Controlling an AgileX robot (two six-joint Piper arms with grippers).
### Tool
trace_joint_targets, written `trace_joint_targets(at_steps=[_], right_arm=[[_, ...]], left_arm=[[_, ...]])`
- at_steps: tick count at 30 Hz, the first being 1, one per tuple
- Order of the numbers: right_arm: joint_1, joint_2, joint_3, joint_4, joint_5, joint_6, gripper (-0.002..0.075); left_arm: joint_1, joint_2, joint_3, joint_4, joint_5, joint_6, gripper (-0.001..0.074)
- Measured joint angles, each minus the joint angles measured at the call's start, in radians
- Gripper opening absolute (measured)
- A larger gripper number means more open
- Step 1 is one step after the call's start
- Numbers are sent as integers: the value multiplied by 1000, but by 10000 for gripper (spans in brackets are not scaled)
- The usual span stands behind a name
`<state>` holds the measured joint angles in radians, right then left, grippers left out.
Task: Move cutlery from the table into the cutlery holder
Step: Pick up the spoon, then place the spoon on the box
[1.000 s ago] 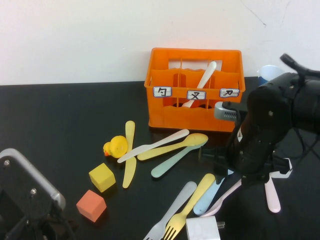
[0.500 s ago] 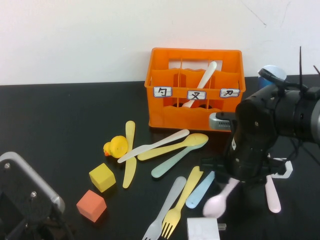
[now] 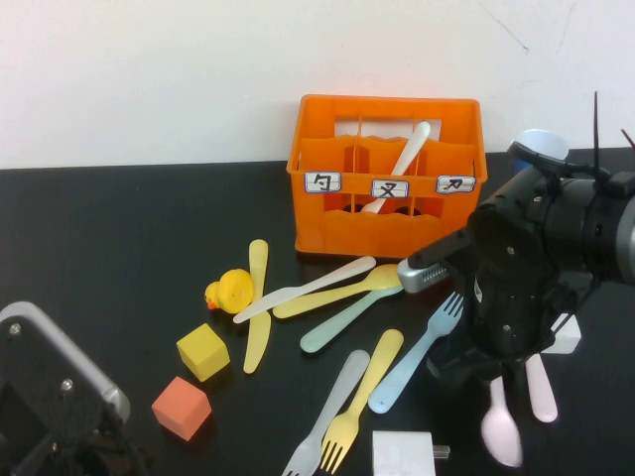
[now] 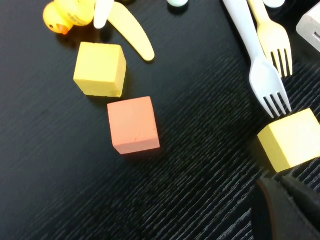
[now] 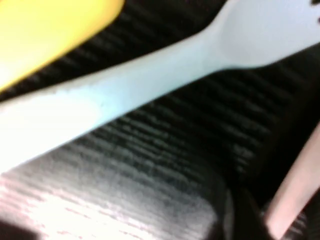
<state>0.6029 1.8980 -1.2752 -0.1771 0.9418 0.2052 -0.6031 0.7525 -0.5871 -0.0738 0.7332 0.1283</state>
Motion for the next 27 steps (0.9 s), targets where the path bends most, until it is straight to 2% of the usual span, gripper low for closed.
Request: trace_joint_targets(at_steps=[2, 4, 6, 16, 27], right_arm=[[0, 0, 0, 7, 2, -23, 225], [0, 1, 0, 20, 4, -41, 110], [0, 1, 0, 27, 4, -55, 65], [0, -17, -5, 31, 4, -133, 65], [0, -235, -149, 55, -60, -171, 65]], left_arm=[[0, 0, 0, 0, -7, -4, 0], [0, 0, 0, 0, -23, -17, 0], [0, 0, 0, 0, -44, -42, 0], [0, 0, 0, -2, -98, -72, 0], [0, 0, 0, 0, -119, -76, 0]])
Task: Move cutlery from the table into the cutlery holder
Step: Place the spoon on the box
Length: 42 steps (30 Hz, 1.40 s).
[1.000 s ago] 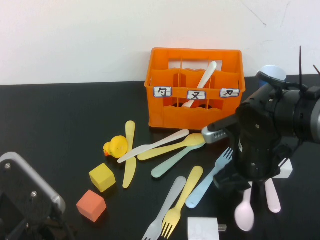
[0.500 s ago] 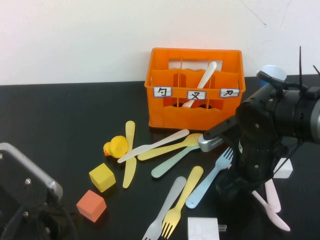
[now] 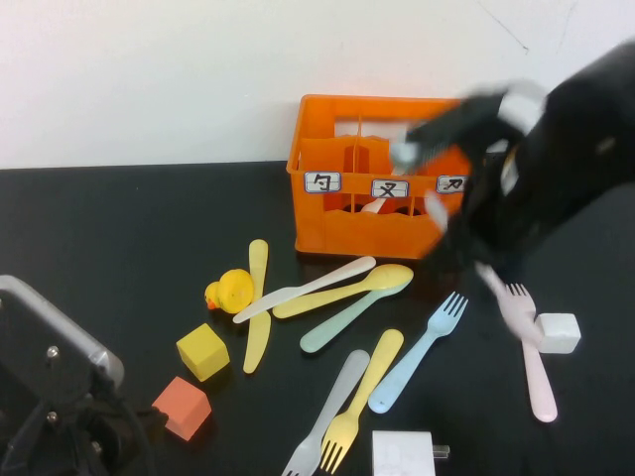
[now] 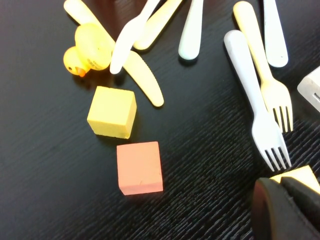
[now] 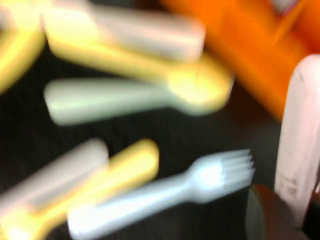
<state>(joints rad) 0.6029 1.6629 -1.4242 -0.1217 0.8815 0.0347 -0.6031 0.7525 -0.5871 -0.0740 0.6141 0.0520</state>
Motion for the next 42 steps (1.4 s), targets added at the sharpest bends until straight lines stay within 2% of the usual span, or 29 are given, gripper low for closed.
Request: trace_joint_targets(at_steps=[4, 8, 13, 17, 25, 38, 40, 42], right_arm=[[0, -76, -24, 8, -207, 0, 65], [0, -87, -26, 8, -514, 37, 65], [0, 10, -26, 8, -864, 43, 65], [-20, 126, -24, 8, -1031, 0, 65], [-97, 261, -23, 107, -1194, -59, 65], [-100, 339, -23, 104, -1185, -68, 69], [-100, 339, -23, 65, -1172, -72, 92], [-100, 339, -23, 41, -1149, -73, 156]], left_arm=[[0, 0, 0, 0, -15, -11, 0], [0, 0, 0, 0, -54, -52, 0], [0, 0, 0, -2, -81, -66, 0], [0, 0, 0, -4, -81, -67, 0], [0, 0, 0, 4, -81, -67, 0], [0, 0, 0, 52, -81, -67, 0], [0, 0, 0, 52, -81, -67, 0], [0, 0, 0, 52, -81, -67, 0]])
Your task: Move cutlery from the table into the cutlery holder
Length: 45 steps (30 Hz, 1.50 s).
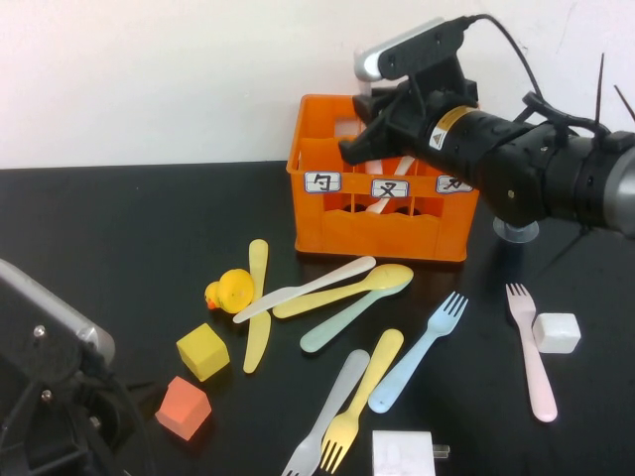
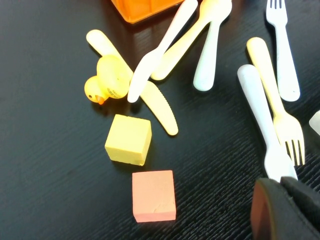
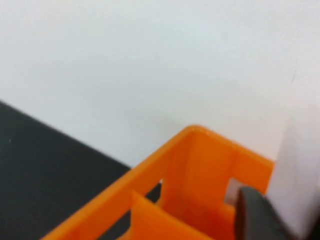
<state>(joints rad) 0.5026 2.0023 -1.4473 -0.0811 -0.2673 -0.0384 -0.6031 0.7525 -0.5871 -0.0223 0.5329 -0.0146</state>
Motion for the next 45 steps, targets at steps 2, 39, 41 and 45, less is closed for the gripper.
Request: trace_joint_targets(at_steps=[2, 39, 41, 45], right_arm=[[0, 0, 0, -10, 18, 2, 230], [0, -1371, 416, -68, 1231, -411, -1], [0, -1444, 508, -70, 1229, -389, -1], [0, -1571, 692, -34, 1178, -364, -1]], left_arm=[[0, 0, 0, 0, 0, 0, -1], [0, -302, 3, 218, -177, -77, 0], [0, -320, 3, 220, -166, -95, 0], [0, -389, 3, 221, -94, -133, 0]])
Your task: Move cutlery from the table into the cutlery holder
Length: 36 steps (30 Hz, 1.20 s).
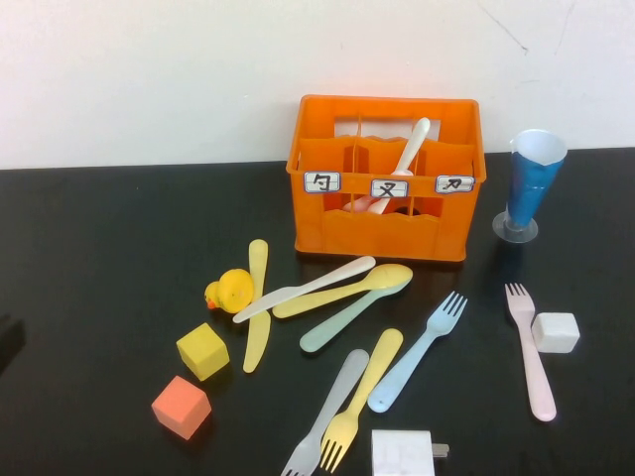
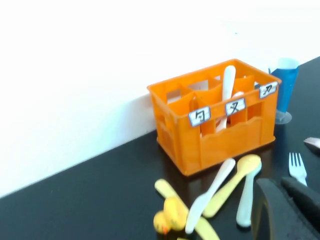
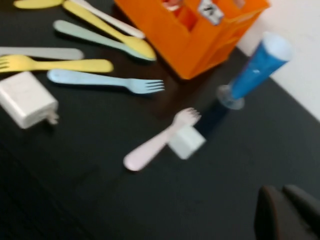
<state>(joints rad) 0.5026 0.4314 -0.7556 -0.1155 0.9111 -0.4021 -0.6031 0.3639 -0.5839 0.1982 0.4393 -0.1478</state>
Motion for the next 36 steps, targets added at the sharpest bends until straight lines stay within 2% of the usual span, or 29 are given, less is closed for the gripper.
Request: trace_joint_targets(at_steps=[5, 10, 18, 33, 36], right_arm=[[0, -113, 184, 59, -101, 7, -2], [0, -142, 272, 77, -113, 7, -2], [0, -146, 302, 127, -80, 8, -2], [0, -146, 304, 129, -64, 8, -3], [0, -146, 304, 130, -64, 8, -3]], left_arm=[[0, -91, 30, 14, 94, -20, 0], [0, -113, 104, 14, 109, -44, 0], [0, -111, 164, 14, 116, -62, 0], [0, -113, 168, 14, 116, -64, 0], [26, -138, 177, 16, 114, -64, 0]])
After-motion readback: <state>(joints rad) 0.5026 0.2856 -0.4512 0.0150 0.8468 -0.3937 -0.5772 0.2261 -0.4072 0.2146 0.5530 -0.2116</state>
